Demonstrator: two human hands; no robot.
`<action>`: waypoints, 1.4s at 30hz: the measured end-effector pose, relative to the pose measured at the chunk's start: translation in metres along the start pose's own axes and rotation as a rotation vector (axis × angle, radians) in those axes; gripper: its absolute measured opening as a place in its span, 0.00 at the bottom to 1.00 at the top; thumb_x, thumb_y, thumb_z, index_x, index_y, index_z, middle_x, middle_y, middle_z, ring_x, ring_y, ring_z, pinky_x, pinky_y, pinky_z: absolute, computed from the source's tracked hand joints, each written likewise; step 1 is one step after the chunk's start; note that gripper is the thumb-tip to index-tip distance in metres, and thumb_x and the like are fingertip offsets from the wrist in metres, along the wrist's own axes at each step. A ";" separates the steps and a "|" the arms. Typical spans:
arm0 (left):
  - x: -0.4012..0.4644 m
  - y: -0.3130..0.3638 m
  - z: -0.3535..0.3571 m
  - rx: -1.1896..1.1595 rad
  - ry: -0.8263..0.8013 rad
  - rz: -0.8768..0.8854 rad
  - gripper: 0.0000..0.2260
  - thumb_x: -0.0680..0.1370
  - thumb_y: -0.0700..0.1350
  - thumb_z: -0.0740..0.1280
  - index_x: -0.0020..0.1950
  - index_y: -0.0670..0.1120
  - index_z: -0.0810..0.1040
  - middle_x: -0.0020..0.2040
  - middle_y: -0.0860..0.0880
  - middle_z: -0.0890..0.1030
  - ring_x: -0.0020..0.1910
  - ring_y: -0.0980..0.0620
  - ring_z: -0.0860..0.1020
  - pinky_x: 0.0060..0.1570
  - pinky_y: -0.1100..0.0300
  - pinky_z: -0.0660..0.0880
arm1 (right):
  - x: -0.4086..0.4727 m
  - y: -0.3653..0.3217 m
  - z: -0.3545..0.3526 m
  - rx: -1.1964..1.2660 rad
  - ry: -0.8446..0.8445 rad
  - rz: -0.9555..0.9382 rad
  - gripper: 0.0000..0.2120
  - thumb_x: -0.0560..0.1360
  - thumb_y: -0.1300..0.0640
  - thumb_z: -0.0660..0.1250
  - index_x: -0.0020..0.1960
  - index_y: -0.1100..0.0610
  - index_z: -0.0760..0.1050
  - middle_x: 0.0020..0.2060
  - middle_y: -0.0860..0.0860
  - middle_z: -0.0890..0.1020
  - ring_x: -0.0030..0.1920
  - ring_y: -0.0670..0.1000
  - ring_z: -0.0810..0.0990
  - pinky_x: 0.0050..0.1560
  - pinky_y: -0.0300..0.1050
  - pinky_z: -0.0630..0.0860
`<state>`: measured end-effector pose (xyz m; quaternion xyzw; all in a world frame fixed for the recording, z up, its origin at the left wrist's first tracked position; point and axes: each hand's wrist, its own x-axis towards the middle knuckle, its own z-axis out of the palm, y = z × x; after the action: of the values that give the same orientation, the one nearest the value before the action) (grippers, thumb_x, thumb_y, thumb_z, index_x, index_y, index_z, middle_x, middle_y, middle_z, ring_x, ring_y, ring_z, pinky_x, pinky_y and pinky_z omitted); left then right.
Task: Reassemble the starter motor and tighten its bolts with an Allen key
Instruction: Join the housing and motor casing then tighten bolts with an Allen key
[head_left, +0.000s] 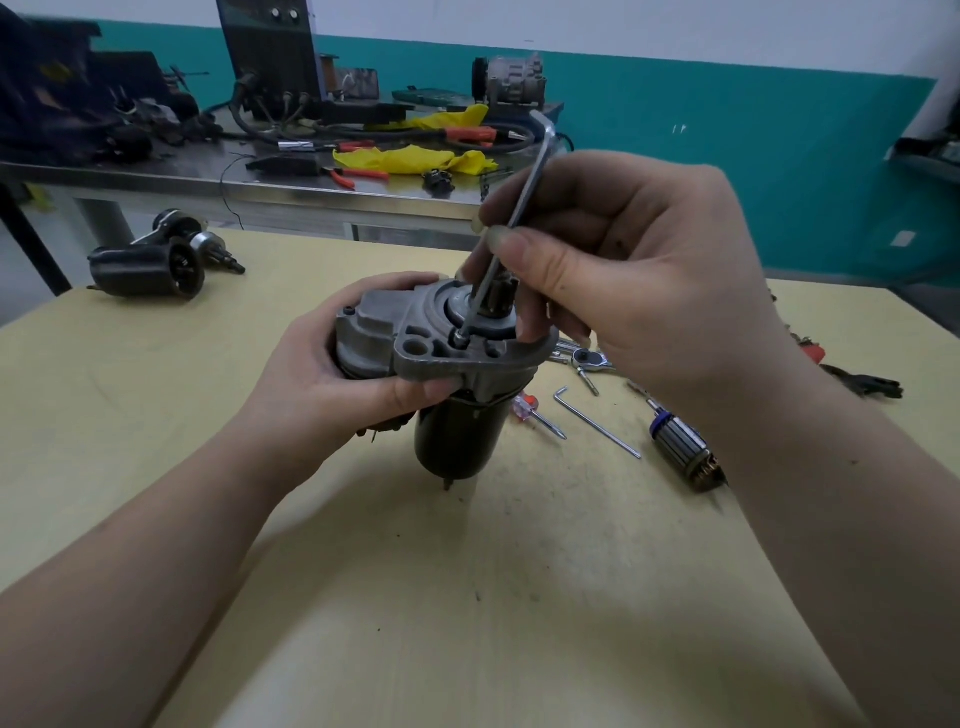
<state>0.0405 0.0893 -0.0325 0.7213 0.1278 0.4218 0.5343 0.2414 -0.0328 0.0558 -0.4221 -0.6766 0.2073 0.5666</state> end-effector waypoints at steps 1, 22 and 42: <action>0.000 0.000 0.000 0.003 0.002 0.001 0.30 0.67 0.47 0.83 0.68 0.56 0.82 0.60 0.49 0.87 0.54 0.51 0.87 0.43 0.62 0.83 | 0.000 0.000 0.002 0.009 0.003 0.004 0.07 0.81 0.68 0.70 0.54 0.57 0.81 0.43 0.53 0.89 0.31 0.48 0.84 0.30 0.34 0.76; 0.002 0.005 0.003 0.012 0.006 -0.001 0.32 0.62 0.52 0.87 0.64 0.63 0.83 0.58 0.50 0.88 0.56 0.50 0.87 0.48 0.58 0.84 | -0.003 0.003 0.027 -0.186 0.133 -0.064 0.08 0.81 0.59 0.73 0.60 0.53 0.81 0.38 0.45 0.85 0.36 0.43 0.84 0.38 0.36 0.79; -0.003 0.008 0.009 0.042 0.066 0.008 0.27 0.66 0.51 0.84 0.63 0.65 0.83 0.59 0.51 0.88 0.59 0.48 0.87 0.51 0.54 0.86 | 0.001 -0.002 0.016 -0.152 0.062 0.049 0.05 0.83 0.61 0.69 0.58 0.57 0.82 0.42 0.51 0.88 0.34 0.52 0.87 0.34 0.35 0.77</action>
<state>0.0434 0.0779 -0.0278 0.7185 0.1512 0.4450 0.5127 0.2256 -0.0301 0.0533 -0.4867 -0.6620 0.1561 0.5482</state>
